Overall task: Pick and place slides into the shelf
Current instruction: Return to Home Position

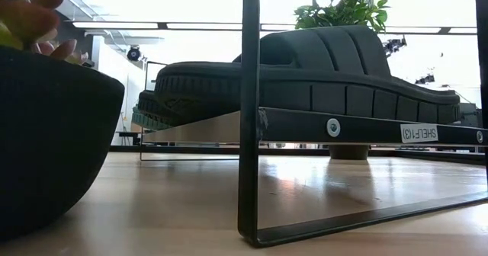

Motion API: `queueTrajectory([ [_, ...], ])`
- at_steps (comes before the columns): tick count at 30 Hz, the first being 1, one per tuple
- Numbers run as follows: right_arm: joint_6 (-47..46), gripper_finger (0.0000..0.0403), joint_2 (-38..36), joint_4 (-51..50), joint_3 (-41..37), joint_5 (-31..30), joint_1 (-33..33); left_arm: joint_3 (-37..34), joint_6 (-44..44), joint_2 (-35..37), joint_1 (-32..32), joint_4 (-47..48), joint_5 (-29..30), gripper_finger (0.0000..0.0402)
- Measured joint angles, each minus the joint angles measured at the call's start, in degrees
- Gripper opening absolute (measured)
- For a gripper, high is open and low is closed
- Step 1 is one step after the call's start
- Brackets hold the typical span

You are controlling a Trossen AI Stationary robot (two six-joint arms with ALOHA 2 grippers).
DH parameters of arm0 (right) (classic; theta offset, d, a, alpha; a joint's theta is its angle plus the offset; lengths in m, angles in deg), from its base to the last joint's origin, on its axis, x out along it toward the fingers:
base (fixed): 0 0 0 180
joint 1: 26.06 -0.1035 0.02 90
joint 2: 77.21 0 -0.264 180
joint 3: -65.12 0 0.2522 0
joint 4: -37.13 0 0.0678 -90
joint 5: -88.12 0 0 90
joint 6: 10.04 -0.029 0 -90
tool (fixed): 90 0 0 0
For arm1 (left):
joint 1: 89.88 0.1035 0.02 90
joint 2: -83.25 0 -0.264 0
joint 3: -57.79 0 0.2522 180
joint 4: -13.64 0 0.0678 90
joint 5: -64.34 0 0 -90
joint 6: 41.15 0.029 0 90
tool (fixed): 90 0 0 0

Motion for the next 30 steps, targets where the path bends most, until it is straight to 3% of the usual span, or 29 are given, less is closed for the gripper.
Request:
queueTrajectory([
  [4,3.9,0.0061,2.1,-10.3,8.1,-4.0,0.0,0.0,2.1,0.0,0.0,-1.7,1.6,0.0062],
  [8,9.9,0.0008,3.8,-14.2,13.7,-7.6,0.0,0.0,3.1,1.1,0.0,-3.1,2.7,0.0044],
  [12,12.7,0.0009,3.8,-16.1,17.6,-10.9,0.0,0.0,4.3,4.2,-0.1,-3.0,5.9,0.0006],
  [17,15.6,0.0003,3.6,-22.0,23.3,-15.3,0.0,0.0,8.6,9.8,0.0,-3.5,9.0,0.0014],
  [24,13.7,0.0000,3.3,-28.1,31.0,-15.7,0.0,0.0,9.0,22.8,0.0,-3.3,17.1,0.0004],
  [27,10.0,0.0000,1.6,-31.4,29.8,-17.1,0.0,-2.1,9.9,28.2,0.0,-3.3,21.0,0.0001],
  [30,5.9,0.0000,-1.6,-32.1,23.6,-17.0,0.0,-10.2,10.3,34.1,0.0,-4.0,22.3,0.0001],
])
